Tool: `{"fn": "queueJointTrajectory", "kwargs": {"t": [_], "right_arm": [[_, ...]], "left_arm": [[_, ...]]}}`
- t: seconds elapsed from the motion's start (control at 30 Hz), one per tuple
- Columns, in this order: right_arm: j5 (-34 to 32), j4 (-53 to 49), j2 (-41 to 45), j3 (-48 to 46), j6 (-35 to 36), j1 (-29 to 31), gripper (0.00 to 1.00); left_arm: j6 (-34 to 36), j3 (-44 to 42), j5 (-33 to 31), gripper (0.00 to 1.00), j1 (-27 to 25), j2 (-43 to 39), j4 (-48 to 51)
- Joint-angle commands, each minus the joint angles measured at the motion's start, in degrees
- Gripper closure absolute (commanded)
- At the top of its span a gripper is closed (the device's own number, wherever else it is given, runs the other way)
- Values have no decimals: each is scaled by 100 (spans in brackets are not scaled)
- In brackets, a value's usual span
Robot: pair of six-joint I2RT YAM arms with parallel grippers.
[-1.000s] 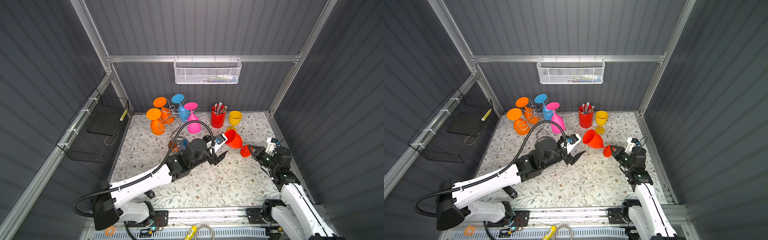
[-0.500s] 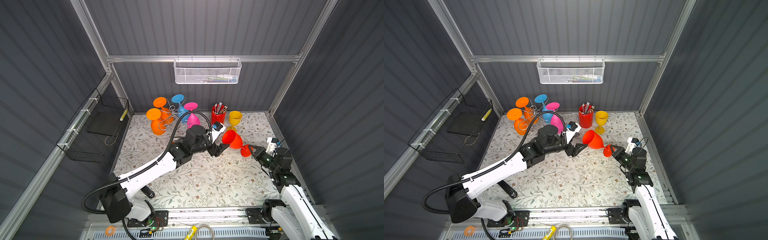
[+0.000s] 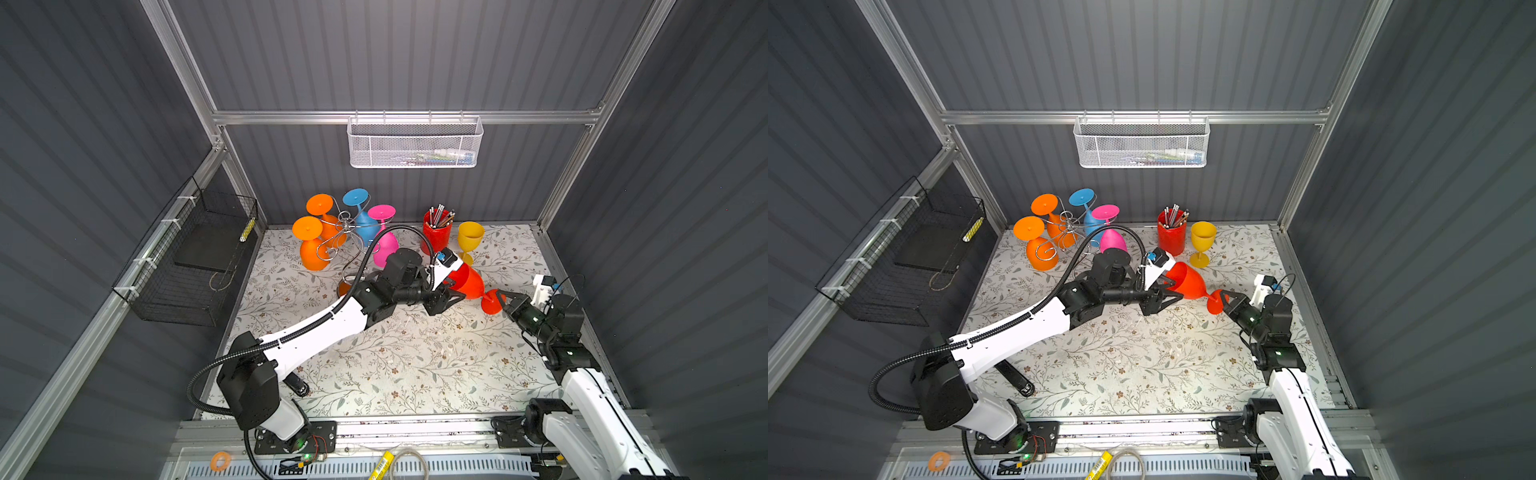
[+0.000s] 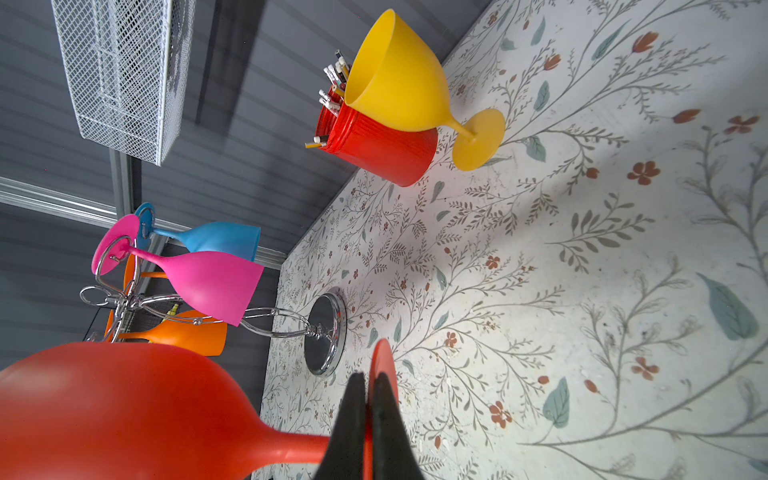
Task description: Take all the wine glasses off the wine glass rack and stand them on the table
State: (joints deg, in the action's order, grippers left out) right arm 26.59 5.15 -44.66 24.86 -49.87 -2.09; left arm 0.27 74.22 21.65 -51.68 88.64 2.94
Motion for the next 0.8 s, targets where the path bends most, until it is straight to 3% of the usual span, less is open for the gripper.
{"fn": "queueJointTrajectory", "kwargs": {"t": [0.0,0.1,0.27,0.43,0.77], "right_arm": [[5,231,-61,51,35,-2,100],[22,317,-136,28,-9,-2,100],[-2,339,-217,19,13,9,100],[-39,294,-251,10,56,9,100],[-136,211,-253,-8,216,7,54]], "left_arm": [[-27,212,176,67,-3,-9,12],[-36,251,188,83,-8,-9,37],[-45,278,169,98,-4,-31,33],[-2,421,90,100,-8,32,229],[104,817,-323,100,-1,224,706]]}}
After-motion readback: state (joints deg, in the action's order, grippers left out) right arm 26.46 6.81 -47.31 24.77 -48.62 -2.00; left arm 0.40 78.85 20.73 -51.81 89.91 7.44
